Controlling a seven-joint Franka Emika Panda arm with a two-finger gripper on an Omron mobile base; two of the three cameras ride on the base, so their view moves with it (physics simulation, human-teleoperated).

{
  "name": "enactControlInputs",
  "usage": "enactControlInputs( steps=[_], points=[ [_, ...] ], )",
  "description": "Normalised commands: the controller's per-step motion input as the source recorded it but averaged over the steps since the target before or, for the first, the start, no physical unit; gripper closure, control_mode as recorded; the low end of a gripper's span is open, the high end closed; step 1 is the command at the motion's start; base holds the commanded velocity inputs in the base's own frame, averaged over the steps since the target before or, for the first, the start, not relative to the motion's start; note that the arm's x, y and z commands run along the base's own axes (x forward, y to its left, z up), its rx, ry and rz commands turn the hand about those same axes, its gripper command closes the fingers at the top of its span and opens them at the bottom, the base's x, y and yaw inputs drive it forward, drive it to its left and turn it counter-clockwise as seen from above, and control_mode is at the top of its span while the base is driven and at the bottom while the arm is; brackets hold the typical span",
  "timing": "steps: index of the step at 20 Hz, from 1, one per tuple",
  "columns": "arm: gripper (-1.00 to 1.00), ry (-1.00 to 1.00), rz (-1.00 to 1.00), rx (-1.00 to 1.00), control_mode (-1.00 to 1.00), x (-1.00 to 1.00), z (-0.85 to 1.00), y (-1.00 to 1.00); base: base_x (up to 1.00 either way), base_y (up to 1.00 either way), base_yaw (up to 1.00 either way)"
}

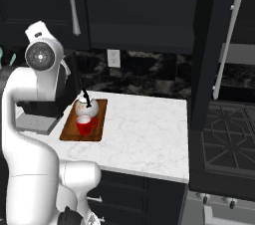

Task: Pick the kettle from the counter and place it on the tray. Then pick the mug from the cabinet and place it on the tray. Then close the cabinet doors.

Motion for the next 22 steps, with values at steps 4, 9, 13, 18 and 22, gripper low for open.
enactControlInputs(
  steps=[4,9,13,18,22],
  points=[
    [-1.00,0.03,0.00,0.00,-1.00,-0.48,0.00,-0.24,0.00,0.00,0.00],
    [-1.00,0.00,-0.01,0.00,-1.00,-0.43,0.00,-0.31,0.00,0.00,0.00],
    [-1.00,0.00,-0.05,0.00,-1.00,-0.24,-0.01,-0.41,0.00,0.00,0.00],
    [-1.00,0.00,-0.20,0.00,-1.00,-0.13,0.00,-0.70,0.00,0.00,0.00],
    [-1.00,-0.01,-0.34,0.00,-1.00,-0.03,0.00,-0.72,0.00,0.00,0.00]
  ],
)
